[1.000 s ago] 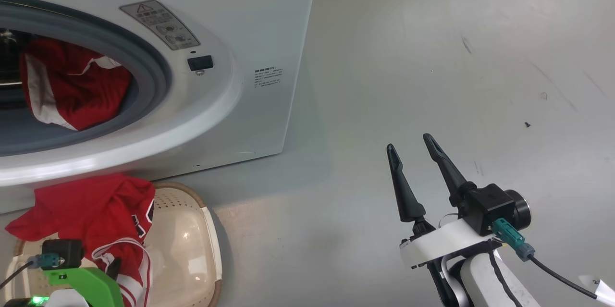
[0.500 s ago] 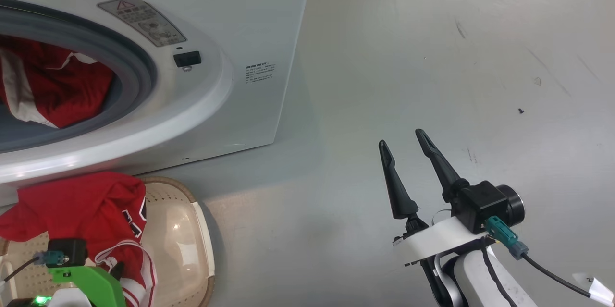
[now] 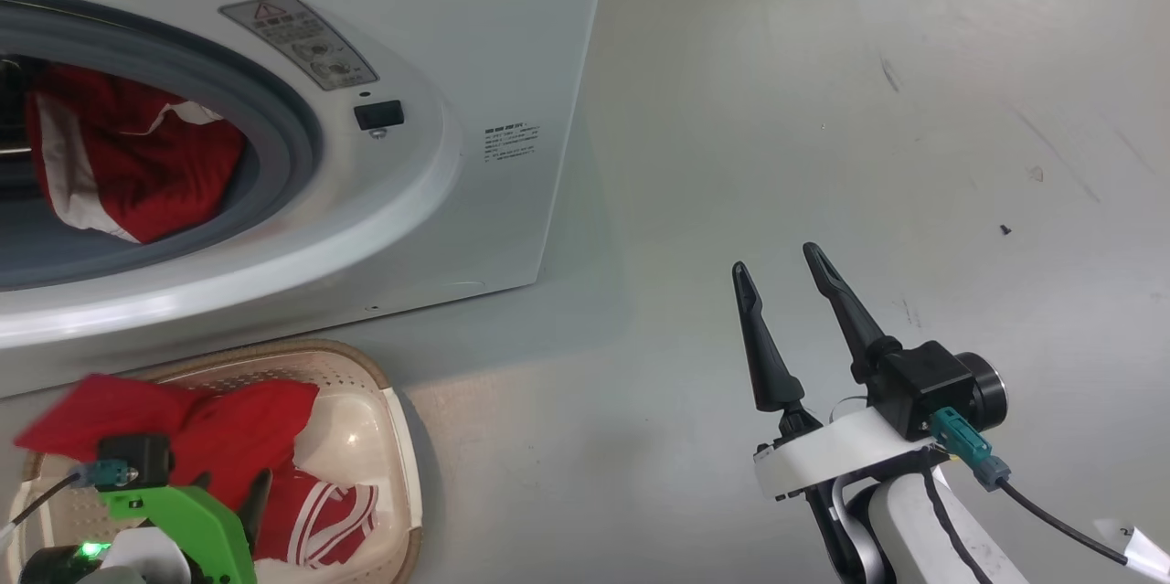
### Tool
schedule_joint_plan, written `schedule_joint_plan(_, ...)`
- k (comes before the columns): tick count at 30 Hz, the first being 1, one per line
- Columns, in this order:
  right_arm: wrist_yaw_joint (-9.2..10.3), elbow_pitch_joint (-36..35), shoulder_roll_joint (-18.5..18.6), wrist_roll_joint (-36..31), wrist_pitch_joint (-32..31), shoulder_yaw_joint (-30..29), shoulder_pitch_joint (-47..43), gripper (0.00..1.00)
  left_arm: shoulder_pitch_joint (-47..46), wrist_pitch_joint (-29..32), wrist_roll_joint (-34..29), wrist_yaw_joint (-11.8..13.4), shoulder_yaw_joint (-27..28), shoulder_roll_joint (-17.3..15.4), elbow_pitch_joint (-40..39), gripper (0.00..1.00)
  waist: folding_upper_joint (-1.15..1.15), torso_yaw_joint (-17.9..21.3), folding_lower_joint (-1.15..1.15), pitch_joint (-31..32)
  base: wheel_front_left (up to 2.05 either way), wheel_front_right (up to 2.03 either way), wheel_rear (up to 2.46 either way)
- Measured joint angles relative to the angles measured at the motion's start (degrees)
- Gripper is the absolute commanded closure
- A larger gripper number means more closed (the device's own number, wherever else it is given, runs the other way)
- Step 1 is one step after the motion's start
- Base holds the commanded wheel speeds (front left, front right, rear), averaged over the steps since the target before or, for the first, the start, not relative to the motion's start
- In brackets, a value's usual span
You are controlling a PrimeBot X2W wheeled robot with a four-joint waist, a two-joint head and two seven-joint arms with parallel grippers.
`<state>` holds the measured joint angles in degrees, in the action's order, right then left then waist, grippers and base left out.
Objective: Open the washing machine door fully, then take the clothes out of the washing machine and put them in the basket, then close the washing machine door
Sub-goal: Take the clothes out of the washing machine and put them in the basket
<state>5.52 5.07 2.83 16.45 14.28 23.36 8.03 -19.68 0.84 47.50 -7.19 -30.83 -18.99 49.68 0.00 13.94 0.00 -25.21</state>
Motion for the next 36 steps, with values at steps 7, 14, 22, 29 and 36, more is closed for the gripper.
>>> schedule_joint_plan(7,0.19,0.3,0.0,0.1,0.0,-0.7,0.0,0.0,-1.3,-3.4,0.0,0.0,-0.9,0.0,-0.2,0.0,0.0,-1.4,0.0,1.3,0.0,0.0,0.0)
schedule_joint_plan(14,0.19,1.1,0.0,0.6,0.0,-1.6,0.5,0.0,-1.8,-7.6,0.4,0.0,-1.7,0.0,-1.5,0.0,0.0,-3.3,0.0,3.9,0.0,0.0,0.0)
schedule_joint_plan(22,0.18,2.3,0.0,1.2,0.0,-4.0,0.5,0.0,-1.9,-13.5,0.6,0.0,-3.7,0.0,-6.1,0.0,0.0,-5.9,0.0,7.7,0.0,0.0,0.0)
schedule_joint_plan(29,-0.41,2.9,0.0,1.7,0.0,-5.6,-0.5,0.0,-1.9,-14.9,-0.4,0.0,-5.5,-0.1,-10.1,0.0,0.0,-8.9,0.0,11.0,0.0,0.0,0.0)
schedule_joint_plan(36,-1.31,3.1,0.1,1.7,0.0,-6.3,-1.8,0.0,-1.9,-15.1,-1.9,0.0,-4.9,-1.2,-13.8,0.0,0.0,-11.9,0.0,14.2,0.0,0.0,0.0)
